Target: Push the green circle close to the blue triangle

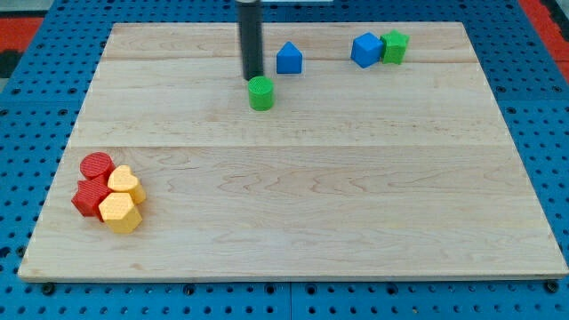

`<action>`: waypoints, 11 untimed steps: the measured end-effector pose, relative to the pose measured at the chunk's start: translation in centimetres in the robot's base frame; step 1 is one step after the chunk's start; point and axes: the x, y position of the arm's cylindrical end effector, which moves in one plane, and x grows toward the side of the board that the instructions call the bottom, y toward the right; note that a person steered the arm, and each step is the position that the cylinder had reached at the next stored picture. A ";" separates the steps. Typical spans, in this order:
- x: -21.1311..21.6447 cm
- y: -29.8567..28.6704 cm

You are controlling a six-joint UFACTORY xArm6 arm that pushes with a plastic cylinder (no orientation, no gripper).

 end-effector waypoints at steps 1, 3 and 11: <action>-1.2 1.8; -0.8 3.0; 5.0 10.9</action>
